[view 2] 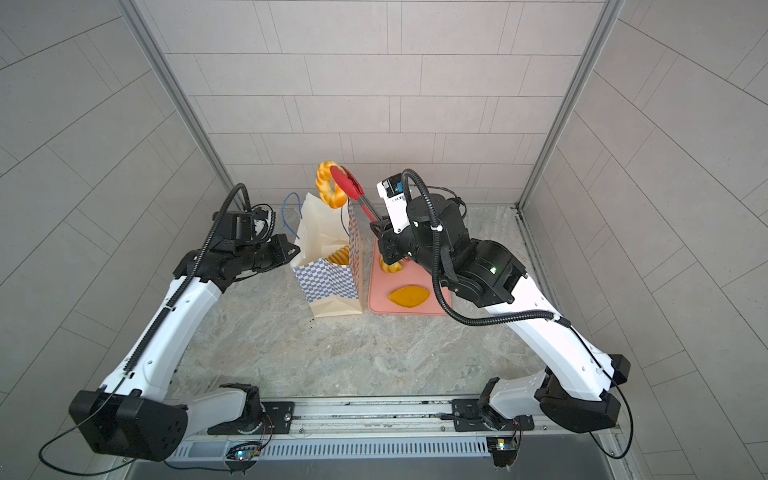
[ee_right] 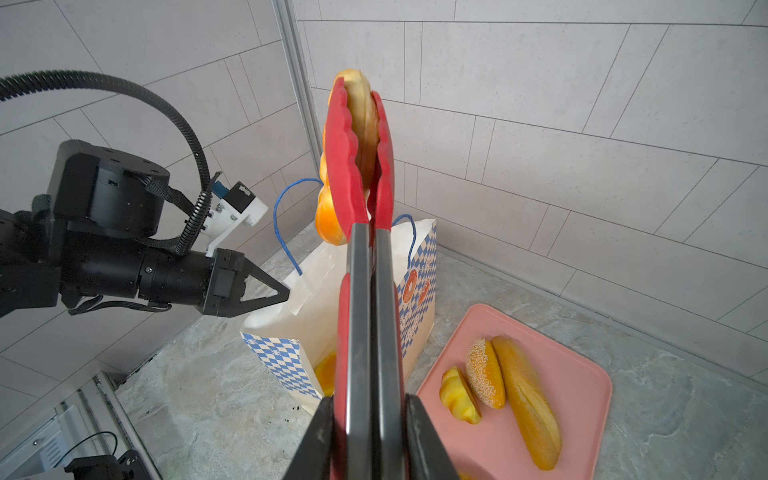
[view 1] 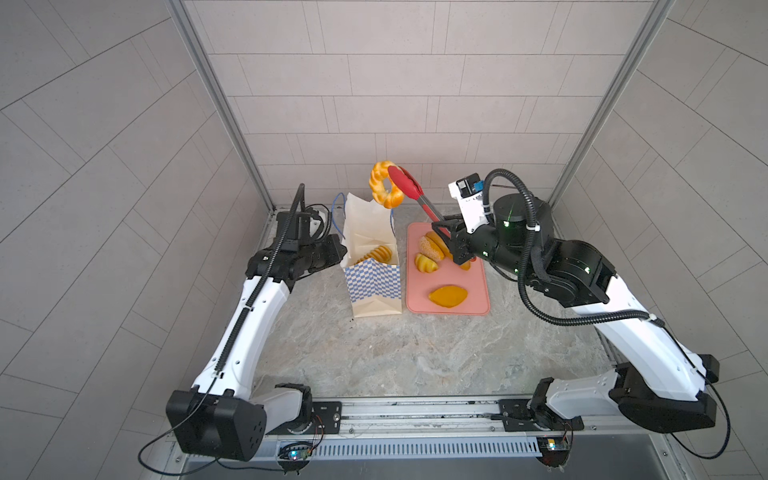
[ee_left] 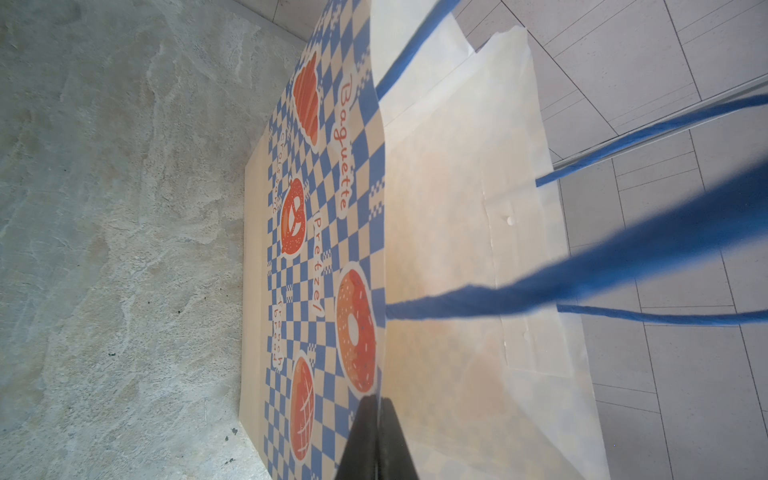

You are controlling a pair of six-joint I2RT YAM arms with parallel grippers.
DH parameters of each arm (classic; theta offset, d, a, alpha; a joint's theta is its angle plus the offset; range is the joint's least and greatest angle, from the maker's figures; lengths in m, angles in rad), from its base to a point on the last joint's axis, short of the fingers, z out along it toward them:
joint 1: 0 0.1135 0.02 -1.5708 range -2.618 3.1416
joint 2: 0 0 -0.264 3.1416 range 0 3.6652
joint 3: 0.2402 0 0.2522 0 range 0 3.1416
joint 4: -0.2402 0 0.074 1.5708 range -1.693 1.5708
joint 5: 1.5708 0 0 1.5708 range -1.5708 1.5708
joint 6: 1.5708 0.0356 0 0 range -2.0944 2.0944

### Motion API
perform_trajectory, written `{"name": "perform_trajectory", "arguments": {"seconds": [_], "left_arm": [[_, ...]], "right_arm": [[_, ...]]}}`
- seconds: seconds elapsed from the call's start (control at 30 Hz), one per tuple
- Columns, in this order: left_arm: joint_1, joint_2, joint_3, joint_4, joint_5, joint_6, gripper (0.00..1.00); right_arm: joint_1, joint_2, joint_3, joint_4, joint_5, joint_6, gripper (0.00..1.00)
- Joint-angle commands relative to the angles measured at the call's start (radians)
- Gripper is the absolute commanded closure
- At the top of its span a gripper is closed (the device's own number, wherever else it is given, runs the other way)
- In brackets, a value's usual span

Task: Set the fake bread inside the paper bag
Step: 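Swing the held bun over the open bag with the right tongs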

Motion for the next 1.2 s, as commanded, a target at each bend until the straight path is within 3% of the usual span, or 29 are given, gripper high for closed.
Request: {"name": "perform_trajectory", "arguments": {"seconds": [0.0, 0.57, 1.17], "left_arm": [[-0.005, -0.007, 0.010, 0.007, 0.003, 0.001, 1.00], [-0.005, -0.011, 0.007, 0.009, 0.004, -0.001, 1.00], [-0.005, -0.015, 0.002, 0.009, 0.002, 0.002, 1.00]], "right_arm": [[0.030, 0.004, 0.039, 0.002, 0.078, -0.033, 0.75], [0.194, 0.119, 0.111, -0.085, 0.267, -0.115, 0.76], [0.226, 0.192, 0.098, -0.113, 0.321, -0.132, 0.73]]}}
